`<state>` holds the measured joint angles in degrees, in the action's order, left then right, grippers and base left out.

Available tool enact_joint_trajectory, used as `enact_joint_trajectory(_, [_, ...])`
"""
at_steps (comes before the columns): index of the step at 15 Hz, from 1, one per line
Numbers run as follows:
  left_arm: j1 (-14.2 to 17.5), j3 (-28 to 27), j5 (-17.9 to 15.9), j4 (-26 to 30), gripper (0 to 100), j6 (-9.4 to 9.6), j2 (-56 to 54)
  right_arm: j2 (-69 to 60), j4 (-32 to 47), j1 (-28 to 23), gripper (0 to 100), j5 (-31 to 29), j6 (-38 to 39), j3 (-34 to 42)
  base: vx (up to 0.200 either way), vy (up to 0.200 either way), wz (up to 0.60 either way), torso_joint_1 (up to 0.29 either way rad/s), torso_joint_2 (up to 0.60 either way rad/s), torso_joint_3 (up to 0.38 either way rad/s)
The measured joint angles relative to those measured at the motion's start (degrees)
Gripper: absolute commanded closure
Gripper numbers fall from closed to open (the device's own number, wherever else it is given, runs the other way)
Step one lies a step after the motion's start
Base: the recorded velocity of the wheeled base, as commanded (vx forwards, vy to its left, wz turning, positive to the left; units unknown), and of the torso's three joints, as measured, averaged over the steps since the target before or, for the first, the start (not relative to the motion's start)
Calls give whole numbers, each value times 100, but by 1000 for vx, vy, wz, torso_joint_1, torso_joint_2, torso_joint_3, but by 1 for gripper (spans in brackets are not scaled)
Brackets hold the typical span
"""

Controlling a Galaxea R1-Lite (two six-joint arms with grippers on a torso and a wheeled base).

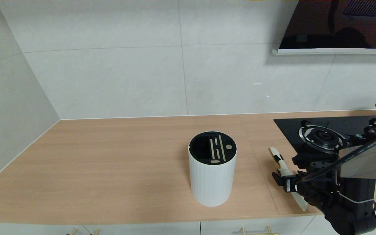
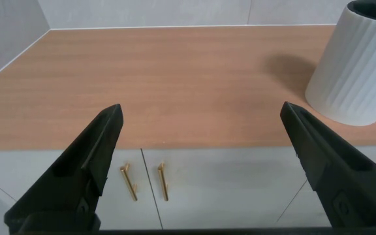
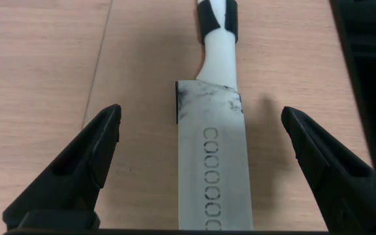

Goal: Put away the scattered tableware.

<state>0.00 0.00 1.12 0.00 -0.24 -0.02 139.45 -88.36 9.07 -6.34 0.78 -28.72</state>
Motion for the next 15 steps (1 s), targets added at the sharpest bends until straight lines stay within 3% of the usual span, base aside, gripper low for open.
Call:
enact_joint_trajectory(13, [0, 0, 0, 0, 0, 0, 0, 352, -5, -73, 0, -149, 11, -385, 0, 0, 0, 0, 0, 0])
enact_joint_trajectory(14, [0, 0, 0, 0, 0, 0, 0, 363, -5, -73, 100, -149, 12, -394, 0, 0, 0, 0, 0, 0])
enact_joint_trajectory(15, [0, 0, 0, 0, 0, 2, 0, 374, -5, -73, 100, -149, 11, -402, 0, 0, 0, 0, 0, 0])
